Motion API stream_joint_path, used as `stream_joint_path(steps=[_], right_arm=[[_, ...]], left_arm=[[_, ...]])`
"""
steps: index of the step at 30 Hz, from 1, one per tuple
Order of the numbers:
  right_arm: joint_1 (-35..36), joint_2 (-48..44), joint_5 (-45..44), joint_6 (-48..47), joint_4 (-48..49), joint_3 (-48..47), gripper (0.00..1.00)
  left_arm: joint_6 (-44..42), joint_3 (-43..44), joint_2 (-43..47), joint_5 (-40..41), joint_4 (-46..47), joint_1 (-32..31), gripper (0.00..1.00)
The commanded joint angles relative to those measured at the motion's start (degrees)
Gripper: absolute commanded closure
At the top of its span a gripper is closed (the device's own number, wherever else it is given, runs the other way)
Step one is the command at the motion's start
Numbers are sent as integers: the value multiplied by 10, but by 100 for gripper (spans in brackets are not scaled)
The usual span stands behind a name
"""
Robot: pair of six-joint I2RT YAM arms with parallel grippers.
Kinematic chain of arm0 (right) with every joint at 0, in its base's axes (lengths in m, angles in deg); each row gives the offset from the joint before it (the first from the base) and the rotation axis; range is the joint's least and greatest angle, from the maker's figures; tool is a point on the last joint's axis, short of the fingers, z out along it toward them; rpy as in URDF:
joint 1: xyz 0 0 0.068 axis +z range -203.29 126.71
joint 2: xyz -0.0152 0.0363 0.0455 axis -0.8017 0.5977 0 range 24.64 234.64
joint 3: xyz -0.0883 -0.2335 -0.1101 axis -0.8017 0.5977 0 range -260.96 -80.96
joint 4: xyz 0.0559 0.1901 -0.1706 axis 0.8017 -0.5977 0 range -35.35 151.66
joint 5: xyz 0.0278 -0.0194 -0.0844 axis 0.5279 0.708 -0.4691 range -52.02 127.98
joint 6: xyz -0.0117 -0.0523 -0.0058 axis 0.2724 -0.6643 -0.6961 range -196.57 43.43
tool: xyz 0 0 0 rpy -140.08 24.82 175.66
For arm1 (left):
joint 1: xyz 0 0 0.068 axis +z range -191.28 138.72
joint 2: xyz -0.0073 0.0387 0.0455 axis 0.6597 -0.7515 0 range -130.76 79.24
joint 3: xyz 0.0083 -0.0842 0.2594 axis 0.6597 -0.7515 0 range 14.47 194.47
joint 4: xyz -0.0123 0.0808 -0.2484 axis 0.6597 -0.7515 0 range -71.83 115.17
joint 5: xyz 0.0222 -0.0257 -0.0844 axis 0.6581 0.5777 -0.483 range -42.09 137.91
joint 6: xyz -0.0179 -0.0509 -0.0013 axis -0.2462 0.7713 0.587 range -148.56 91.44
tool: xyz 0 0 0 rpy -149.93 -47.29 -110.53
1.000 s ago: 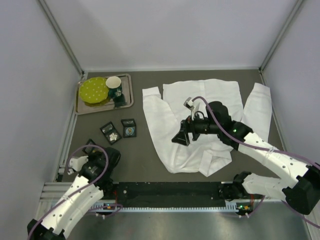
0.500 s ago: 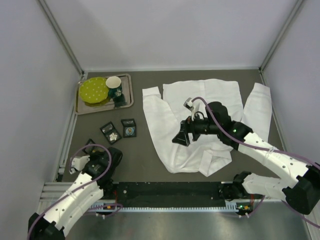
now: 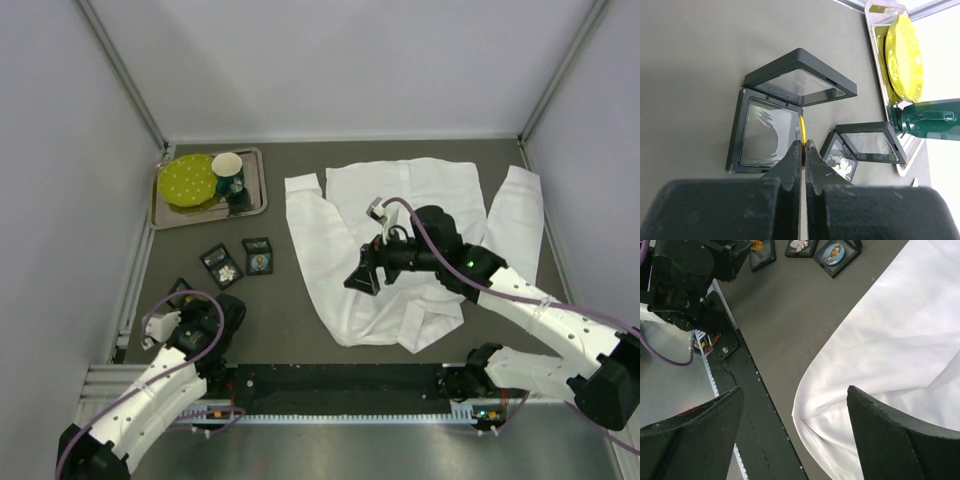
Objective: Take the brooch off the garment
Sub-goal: Place the brooch in the brooch box.
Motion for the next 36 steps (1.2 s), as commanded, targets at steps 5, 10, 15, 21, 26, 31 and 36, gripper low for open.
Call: stream_joint_path(steps=[5,10,15,21,26,31,36], right_arm=[[6,-21,-15,-8,-7,-27,17],[9,-21,-19,-11,-8,-28,16],[11,-21,-19,-12,-9,-28,16],[11,-21,-21,-13,-9,-28,16],[12,-21,-21,-14,-11,-26,16],[11,-23,-22,-15,-10,-27,16],[12,-23,-24,-16,-13,-26,16]], left_arm=[[199,-27,-45,13,-35,2,100],[208,-18,-55,19,-57,2,100],[215,-27,-62,23,-39,4,100],[204,-45,-39,34,-11,3,100],[199,-58,-25,30,1,3,100],[219,-56,-41,29,-1,3,100],[228,-53,-64,25,-6,3,100]])
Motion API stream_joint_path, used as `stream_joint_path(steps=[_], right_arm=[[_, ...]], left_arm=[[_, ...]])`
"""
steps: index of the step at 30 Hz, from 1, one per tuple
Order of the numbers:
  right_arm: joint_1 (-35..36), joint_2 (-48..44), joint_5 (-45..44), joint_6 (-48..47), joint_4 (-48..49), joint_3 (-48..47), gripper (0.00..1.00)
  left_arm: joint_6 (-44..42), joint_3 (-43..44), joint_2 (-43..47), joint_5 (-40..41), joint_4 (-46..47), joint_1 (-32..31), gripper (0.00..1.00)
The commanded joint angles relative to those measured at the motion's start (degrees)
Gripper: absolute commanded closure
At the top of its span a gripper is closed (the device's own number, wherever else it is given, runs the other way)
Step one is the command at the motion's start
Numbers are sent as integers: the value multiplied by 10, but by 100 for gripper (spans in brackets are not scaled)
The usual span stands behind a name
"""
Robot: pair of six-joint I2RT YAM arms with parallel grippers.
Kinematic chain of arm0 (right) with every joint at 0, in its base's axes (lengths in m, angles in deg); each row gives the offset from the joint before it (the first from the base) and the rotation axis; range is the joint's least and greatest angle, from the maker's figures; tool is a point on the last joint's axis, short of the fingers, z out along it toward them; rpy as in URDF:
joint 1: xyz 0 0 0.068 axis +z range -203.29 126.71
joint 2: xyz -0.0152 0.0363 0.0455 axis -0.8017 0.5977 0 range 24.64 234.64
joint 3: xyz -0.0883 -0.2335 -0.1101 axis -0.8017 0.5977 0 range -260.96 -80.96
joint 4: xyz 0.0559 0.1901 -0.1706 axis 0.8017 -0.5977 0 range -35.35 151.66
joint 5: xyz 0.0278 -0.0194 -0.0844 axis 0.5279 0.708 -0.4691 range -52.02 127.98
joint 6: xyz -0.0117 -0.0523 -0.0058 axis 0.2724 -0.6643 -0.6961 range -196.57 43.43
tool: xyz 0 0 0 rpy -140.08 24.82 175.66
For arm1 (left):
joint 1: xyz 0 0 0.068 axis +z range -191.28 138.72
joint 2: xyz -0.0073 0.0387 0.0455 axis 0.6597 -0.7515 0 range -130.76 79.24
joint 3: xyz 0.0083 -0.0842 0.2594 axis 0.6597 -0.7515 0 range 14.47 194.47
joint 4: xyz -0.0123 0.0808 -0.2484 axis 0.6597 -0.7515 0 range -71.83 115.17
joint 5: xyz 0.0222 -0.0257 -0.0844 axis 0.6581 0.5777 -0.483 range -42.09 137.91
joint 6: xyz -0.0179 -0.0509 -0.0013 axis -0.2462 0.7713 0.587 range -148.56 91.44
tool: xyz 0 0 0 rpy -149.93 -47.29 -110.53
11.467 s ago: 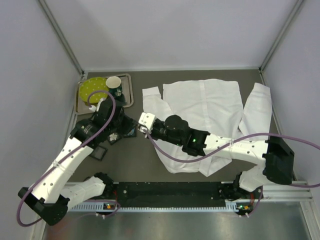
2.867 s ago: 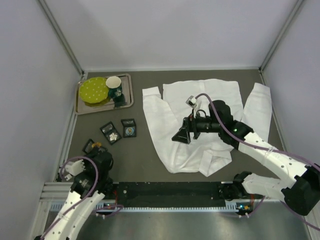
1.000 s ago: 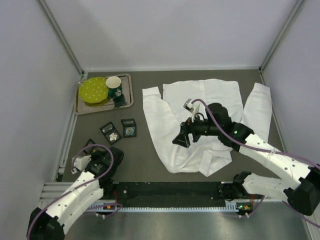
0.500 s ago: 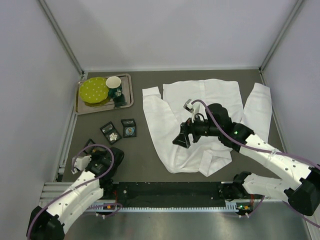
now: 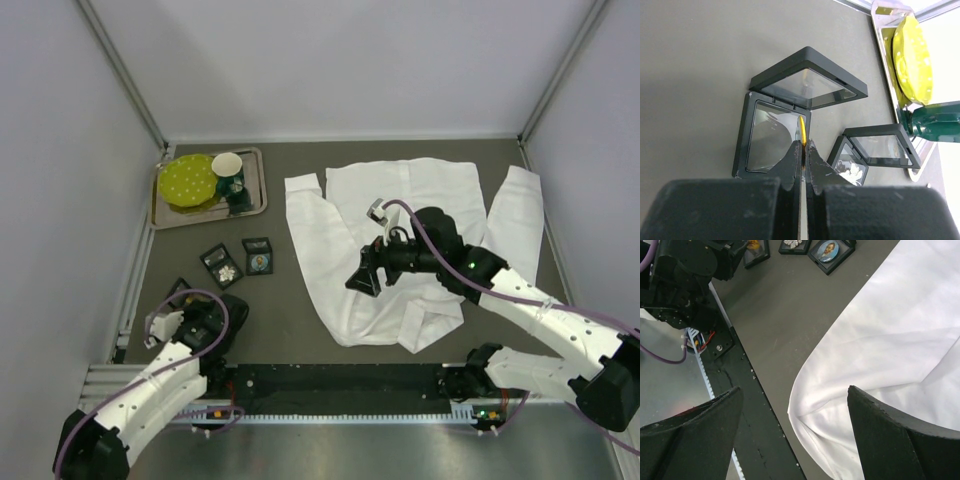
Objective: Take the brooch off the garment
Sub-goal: Place the brooch in the brooch box.
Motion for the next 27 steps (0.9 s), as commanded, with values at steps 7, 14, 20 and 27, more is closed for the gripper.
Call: stream_joint_path(steps=[7,14,20,27], right_arm=[[7,-12,-5,-7,2,-27,16],[6,-11,-4,-7,1,-27,16],[6,-11,-4,-7,1,-26,16],[7,-12,-4,-6,0,-26,16]], left_arm=[[258,-31,-47,18,-62,3,100],[253,-36,-39,29,-58,3,100],[215,-42,2,37,-49,3,100],[198,-49,33,46,-39,4,100]])
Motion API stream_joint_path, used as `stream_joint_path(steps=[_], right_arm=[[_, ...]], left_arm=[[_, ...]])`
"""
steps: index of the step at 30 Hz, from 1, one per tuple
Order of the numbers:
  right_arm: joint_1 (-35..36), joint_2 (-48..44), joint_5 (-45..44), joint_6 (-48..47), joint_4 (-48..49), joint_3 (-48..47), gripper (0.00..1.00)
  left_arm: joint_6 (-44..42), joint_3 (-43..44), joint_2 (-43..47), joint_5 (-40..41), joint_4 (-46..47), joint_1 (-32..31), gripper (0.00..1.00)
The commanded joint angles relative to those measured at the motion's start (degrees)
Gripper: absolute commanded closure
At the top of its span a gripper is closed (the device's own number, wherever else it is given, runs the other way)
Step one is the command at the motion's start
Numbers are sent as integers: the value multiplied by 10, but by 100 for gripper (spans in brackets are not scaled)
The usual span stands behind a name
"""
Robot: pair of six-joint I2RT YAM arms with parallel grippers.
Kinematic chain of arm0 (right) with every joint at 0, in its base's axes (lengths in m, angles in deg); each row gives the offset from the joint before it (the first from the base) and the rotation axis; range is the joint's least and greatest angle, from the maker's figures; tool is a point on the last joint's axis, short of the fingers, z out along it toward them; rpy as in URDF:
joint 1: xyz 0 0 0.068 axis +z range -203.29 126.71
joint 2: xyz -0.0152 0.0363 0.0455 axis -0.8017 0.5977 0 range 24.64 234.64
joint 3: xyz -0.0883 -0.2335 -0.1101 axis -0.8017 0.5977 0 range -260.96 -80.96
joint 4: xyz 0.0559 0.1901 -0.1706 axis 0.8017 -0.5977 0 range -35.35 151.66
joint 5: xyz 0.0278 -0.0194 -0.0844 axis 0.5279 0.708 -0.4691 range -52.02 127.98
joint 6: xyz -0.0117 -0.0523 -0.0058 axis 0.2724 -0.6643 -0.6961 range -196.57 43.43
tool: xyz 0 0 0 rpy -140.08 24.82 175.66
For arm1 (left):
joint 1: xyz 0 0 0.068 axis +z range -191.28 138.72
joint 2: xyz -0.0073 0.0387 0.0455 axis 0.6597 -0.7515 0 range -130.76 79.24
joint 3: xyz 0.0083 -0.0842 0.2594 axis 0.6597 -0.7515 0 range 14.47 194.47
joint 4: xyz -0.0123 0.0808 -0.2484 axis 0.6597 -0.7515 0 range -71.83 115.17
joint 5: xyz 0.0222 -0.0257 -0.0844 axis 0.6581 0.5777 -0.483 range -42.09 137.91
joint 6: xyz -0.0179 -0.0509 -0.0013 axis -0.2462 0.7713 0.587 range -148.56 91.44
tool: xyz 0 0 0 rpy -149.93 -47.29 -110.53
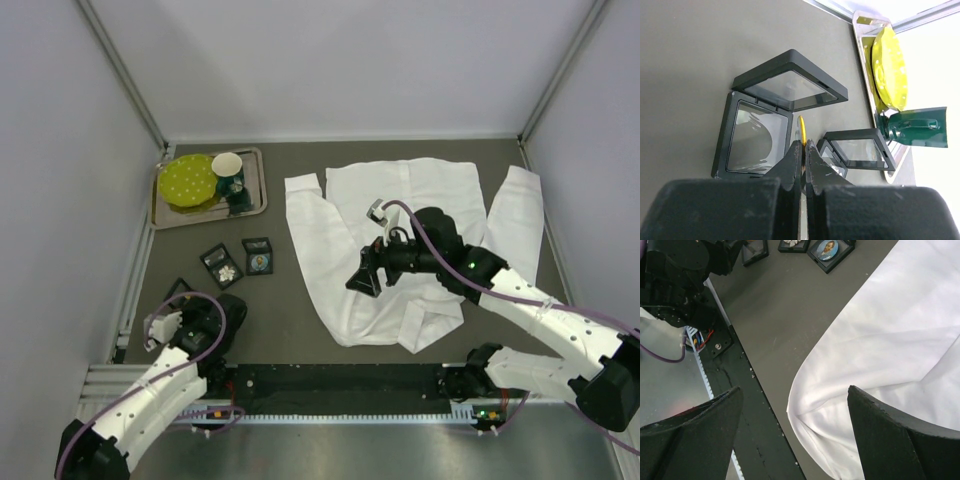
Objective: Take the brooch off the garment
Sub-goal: Place the brooch in the brooch box.
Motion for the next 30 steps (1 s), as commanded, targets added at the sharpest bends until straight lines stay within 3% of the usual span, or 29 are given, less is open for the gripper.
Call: stream_joint_path(steps=[1,11,21,30], right_arm=[[7,-12,-4,-3,5,-26,16],[8,-14,-7,-5,4,-25,16],[9,-13,-8,-6,4,-25,16],[11,-15,-9,-6,3,-25,16]], left_arm=[[203,-42,-4,30,-60,4,100],[289,-33,-91,23,-80,4,100],[260,-40,-59,35,-64,4,100],[285,-43,-79,33,-57,5,100]])
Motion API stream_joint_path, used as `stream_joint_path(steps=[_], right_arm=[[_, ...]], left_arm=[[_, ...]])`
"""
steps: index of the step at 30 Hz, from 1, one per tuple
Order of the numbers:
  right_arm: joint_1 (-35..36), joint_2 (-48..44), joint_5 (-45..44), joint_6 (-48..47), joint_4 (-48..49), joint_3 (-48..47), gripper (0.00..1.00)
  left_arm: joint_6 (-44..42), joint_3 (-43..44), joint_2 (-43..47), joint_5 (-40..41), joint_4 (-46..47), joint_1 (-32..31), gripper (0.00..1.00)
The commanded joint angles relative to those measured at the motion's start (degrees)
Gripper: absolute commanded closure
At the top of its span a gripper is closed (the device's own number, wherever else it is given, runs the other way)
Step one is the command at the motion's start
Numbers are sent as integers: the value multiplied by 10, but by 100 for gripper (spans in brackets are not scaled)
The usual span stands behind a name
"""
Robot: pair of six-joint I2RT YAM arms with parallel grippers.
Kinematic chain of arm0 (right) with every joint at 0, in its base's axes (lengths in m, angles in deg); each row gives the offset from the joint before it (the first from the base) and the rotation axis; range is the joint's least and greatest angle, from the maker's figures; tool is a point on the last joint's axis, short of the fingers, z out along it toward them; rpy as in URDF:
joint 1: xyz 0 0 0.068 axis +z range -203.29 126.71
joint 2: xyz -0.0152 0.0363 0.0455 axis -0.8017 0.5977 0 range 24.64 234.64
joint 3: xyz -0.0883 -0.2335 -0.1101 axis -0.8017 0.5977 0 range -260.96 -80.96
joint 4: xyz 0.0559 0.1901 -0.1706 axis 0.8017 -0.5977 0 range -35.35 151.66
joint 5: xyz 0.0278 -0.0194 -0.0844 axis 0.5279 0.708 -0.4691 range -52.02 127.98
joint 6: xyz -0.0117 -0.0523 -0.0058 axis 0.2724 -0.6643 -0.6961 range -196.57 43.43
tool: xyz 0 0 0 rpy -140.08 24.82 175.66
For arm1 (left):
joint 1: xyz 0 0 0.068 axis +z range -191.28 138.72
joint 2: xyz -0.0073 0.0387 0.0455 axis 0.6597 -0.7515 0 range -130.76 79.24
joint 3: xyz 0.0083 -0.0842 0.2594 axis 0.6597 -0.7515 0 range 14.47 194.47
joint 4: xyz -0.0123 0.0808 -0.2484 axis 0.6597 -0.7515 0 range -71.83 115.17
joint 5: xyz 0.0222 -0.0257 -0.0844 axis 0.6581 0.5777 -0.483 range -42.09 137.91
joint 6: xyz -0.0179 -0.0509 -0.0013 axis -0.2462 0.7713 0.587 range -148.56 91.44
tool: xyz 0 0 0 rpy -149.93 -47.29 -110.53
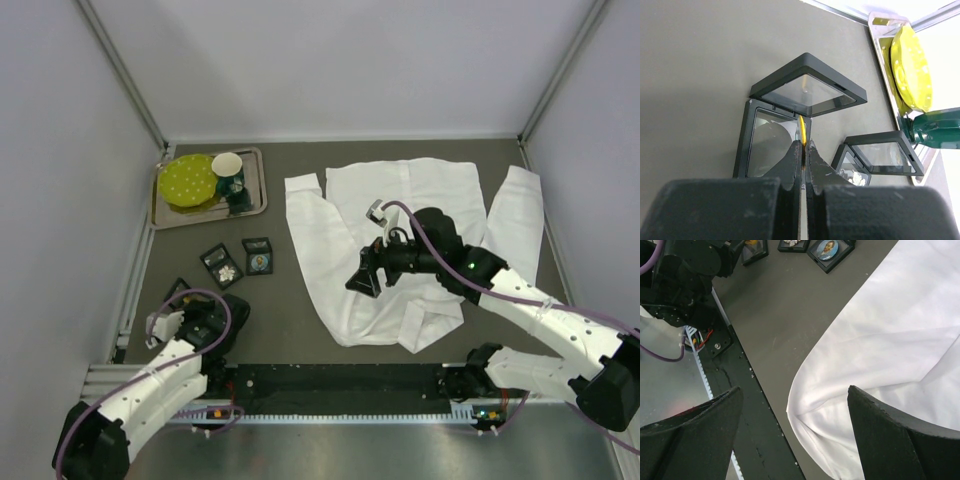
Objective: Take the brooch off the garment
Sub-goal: Place the brooch in the brooch box.
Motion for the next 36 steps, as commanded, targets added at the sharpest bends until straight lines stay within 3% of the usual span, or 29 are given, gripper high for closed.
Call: stream_joint_path(steps=[1,13,22,36], right_arm=[[7,-16,-6,-4,2,-24,16],[8,-16,-7,-6,2,-25,16],[9,-18,-9,-6,1,-24,16],[13,-25,-14,-7,0,-23,16]], left_arm=[[286,-40,-13,21,-68,3,100],[315,-34,-40,7,-79,3,97],[316,-32,-37,-3,-84,3,85],[254,-34,49,-29,-80,3,71]])
